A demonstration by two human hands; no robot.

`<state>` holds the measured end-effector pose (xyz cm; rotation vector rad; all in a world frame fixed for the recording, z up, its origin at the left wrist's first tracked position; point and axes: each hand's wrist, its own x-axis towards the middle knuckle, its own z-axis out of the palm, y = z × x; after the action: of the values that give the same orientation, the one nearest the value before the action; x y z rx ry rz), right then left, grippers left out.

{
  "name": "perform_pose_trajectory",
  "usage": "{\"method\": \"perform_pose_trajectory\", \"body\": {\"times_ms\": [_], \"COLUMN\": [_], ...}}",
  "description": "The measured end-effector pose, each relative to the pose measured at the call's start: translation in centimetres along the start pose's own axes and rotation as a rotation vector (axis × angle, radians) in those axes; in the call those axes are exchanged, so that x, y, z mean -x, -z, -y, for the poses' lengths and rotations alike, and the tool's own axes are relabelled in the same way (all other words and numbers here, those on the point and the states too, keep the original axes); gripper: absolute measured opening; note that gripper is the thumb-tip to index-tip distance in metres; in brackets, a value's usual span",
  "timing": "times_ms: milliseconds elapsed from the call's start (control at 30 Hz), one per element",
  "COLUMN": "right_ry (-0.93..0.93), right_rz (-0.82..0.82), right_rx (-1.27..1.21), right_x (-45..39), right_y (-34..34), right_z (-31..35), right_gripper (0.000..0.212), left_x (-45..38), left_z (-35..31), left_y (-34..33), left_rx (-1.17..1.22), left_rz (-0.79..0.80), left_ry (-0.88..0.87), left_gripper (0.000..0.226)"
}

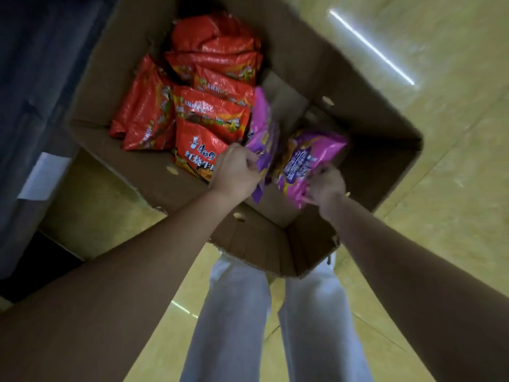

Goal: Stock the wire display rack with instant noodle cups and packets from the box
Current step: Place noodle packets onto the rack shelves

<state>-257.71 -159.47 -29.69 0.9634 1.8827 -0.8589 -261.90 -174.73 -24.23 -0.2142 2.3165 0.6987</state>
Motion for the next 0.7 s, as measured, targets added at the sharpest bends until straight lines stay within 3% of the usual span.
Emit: {"method": "perform_pose_trajectory", "body": {"times_ms": [33,200,333,600,700], "right_ry": [-0.053,0.179,0.391,0.713,0.733], "right_rz": [-0.02,-0.028,0.033,-0.008,-0.024], "right_rx": [-0.191,0.076,0.26,0.294,0.267], "right_x": [1.5,10.6,19.3,39.0,44.6], "right_y": [0.9,6.2,11.9,20.8,23.2], "right_z": [1.0,4.5,7.6,14.3,15.9], "right_gripper": [0.035,0.025,0.035,0.049,0.035], "left_x": [0.8,7.1,13.1,27.0,31.5], "left_z": [-0.8,-5.6,-9.8,-19.9,-22.7], "left_y": [0.8,6.3,12.6,24.5,28.3], "left_rx": [0.009,-0.045,-0.046,0.168,0.238], "left_rz": [-0.002,0.016,-0.008,-0.145,-0.242], "left_ry": [0.026,0.011,0.055,0.068,0.057], "left_gripper": [0.026,0.021,0.025,0.029,0.027]}}
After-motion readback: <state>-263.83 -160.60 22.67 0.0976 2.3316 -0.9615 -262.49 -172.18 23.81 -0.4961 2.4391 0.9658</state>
